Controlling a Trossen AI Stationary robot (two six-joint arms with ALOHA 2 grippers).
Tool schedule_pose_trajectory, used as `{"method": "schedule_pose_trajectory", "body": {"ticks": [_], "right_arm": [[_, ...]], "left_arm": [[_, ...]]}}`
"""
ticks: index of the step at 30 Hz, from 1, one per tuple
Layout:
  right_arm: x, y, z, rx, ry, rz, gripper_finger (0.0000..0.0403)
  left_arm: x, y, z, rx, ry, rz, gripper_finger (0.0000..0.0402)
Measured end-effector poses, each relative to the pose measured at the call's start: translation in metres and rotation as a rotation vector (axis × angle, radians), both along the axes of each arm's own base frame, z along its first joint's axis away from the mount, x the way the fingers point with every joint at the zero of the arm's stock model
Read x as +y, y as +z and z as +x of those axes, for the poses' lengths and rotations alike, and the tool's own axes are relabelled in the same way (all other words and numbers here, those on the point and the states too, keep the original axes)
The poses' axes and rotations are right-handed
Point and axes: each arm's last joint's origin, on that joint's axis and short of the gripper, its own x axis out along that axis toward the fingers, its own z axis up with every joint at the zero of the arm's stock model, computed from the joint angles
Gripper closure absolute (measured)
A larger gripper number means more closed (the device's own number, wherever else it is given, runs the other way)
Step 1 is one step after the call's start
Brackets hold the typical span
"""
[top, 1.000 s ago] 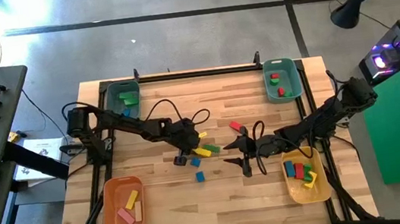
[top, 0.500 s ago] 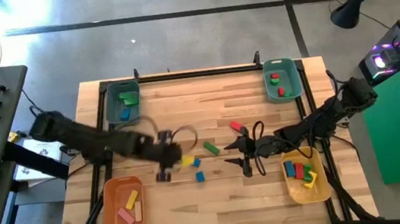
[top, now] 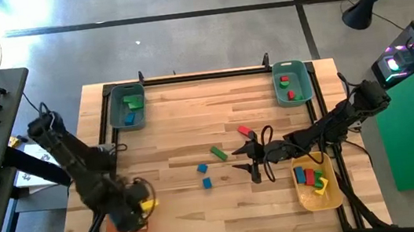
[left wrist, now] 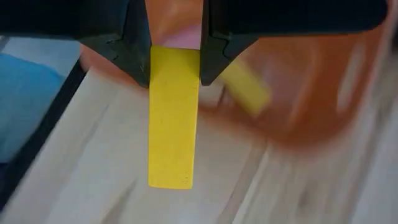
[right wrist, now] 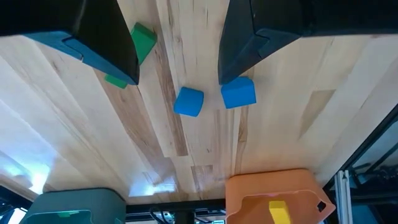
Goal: Sort blocks by size
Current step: Put the yellow rectangular block into the orange bin
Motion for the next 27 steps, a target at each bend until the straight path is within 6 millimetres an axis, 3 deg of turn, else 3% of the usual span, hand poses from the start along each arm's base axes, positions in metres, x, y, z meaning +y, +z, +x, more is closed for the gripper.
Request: {"method": "schedule_pose_trajectory", "body": {"ticks": [6,11,16,27], "right_arm": [[0.0,0.001,0.0,-0.005,0.008,-0.017,0.019],[0.0,0.001,0.0,-0.007,0.015,-0.034,0.019],[0.0,0.001,0.001,-0.011,0.015,-0.034,0.019],[0.0,0.001,0.001,-0.014,0.015,-0.033,0.019]], "left_arm": [[-0.01,-0.014,-0.032,0.167,0.175,-0.024,0.0335],[-0.006,-0.034,-0.049,0.315,0.244,0.002,0.0335],[0.001,-0.05,-0.054,0.387,0.278,0.018,0.032],[0.012,-0.052,-0.049,0.501,0.316,0.018,0.0266]]}}
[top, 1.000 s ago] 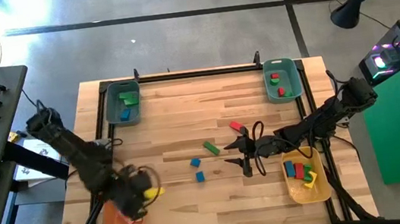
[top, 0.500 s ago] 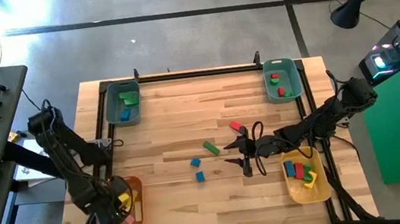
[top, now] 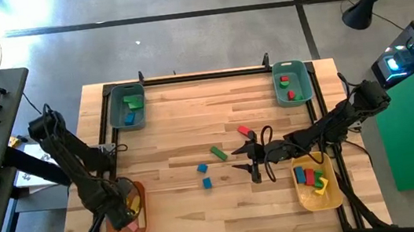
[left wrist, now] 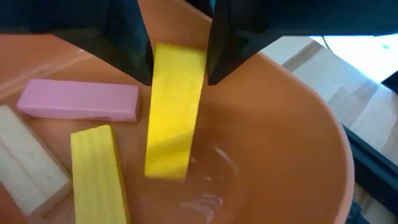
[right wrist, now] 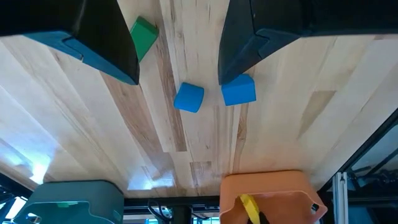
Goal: Sort blocks by size
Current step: Put the yellow rectangular block into the orange bin, then put the red triangular block into the blue bin
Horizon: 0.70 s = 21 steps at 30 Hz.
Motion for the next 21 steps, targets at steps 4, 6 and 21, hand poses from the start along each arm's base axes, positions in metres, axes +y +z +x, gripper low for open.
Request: {"method": "schedule_pose_trajectory", "body": {"ticks": [4,6,21], "right_arm": [[0.0,0.0,0.0,0.0,0.0,0.0,0.019],[0.0,0.001,0.0,-0.006,0.0,0.002,0.019],[0.008,0.017,-0.012,-0.019,0.036,-0.121,0.019]], "left_arm": [[0.008,0.011,0.002,-0.018,0.023,-0.053,0.024],[0.013,0.024,0.005,-0.053,0.052,-0.1,0.0234],[0.044,0.094,0.067,-1.021,-0.23,0.335,0.0236]]}}
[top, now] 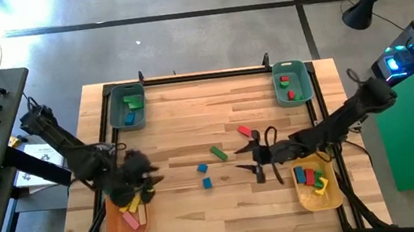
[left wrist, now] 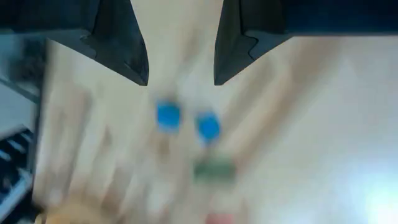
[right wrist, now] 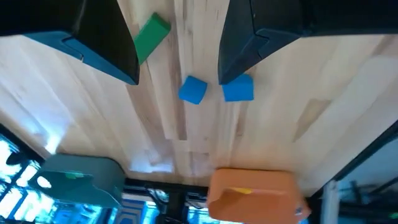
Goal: Sort blocks by size
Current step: Put the red triangular block into the blue bin
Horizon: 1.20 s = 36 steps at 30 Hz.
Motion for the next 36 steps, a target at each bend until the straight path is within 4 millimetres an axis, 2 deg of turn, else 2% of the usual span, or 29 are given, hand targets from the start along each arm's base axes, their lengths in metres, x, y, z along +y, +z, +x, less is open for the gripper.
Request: {"method": "schedule_pose_trajectory", "body": {"ticks": [3,7,12,16,21,26,31,34,36], "right_arm": [[0.004,0.014,-0.014,0.011,0.034,-0.028,0.019],[0.006,0.032,-0.035,0.015,0.014,-0.028,0.019],[0.009,0.05,-0.056,-0.029,-0.008,0.013,0.019],[0.014,0.055,-0.063,-0.059,-0.019,0.009,0.019],[0.014,0.049,-0.066,-0.029,-0.118,0.039,0.019],[0.004,0.029,-0.064,0.021,-0.291,0.1,0.019],[-0.013,0.01,-0.053,0.083,-0.395,0.155,0.019],[-0.027,0.002,-0.044,0.127,-0.434,0.175,0.019],[-0.038,-0.002,-0.038,0.143,-0.459,0.178,0.019]], "left_arm": [[0.002,0.001,0.027,-0.109,-0.033,0.271,0.0236],[0.006,-0.008,0.069,-0.11,-0.095,0.508,0.0236],[0.016,-0.037,0.12,-0.057,-0.36,0.521,0.0236],[0.032,-0.061,0.146,-0.018,-0.48,0.462,0.0236],[0.066,-0.076,0.163,0.025,-0.452,0.445,0.0236],[0.106,-0.084,0.175,-0.023,-0.469,0.456,0.0236],[0.16,-0.089,0.173,-0.256,-0.49,0.402,0.0236],[0.188,-0.09,0.168,-0.289,-0.394,0.419,0.0236],[0.199,-0.091,0.165,-0.282,-0.359,0.425,0.0236]]}}
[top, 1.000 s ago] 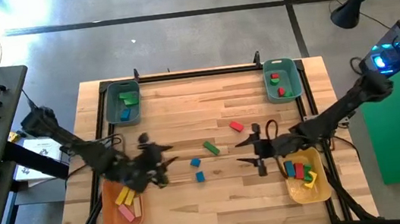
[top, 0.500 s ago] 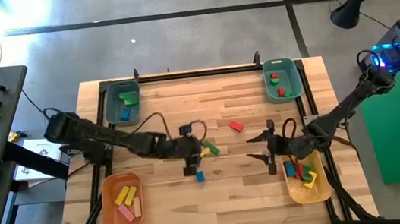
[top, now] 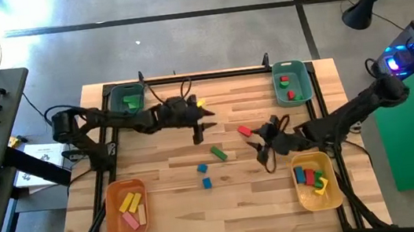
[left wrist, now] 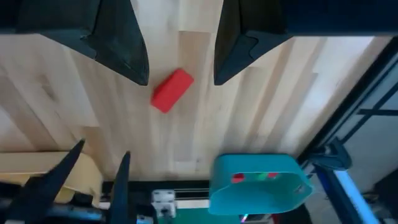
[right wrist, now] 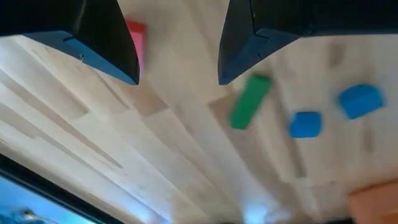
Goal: Sort blocks by size
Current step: Put the red triangular block into the blue bin
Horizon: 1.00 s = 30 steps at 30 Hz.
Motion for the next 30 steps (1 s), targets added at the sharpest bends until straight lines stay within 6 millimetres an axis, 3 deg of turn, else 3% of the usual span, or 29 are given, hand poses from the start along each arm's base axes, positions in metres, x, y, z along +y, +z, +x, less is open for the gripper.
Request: {"method": "schedule_pose_trajectory", "body": {"ticks": [5,14,20,27,30], "right_arm": [[-0.026,-0.016,0.016,0.069,-0.001,0.017,0.019],[-0.06,-0.049,0.024,0.218,-0.099,0.041,0.019],[-0.064,-0.061,0.025,0.266,-0.076,0.113,0.019],[-0.062,-0.078,0.029,0.295,-0.091,0.135,0.0193],[-0.06,-0.081,0.033,0.273,-0.076,0.119,0.0213]], "left_arm": [[0.007,0.0,-0.002,0.003,0.017,0.001,0.0236],[-0.012,-0.01,0.007,0.016,-0.04,-0.004,0.0236],[-0.03,-0.021,0.013,0.031,-0.077,-0.042,0.0236],[-0.053,-0.017,0.019,-0.031,-0.096,-0.064,0.0236],[-0.063,-0.014,0.02,-0.062,-0.126,-0.052,0.0236]]}}
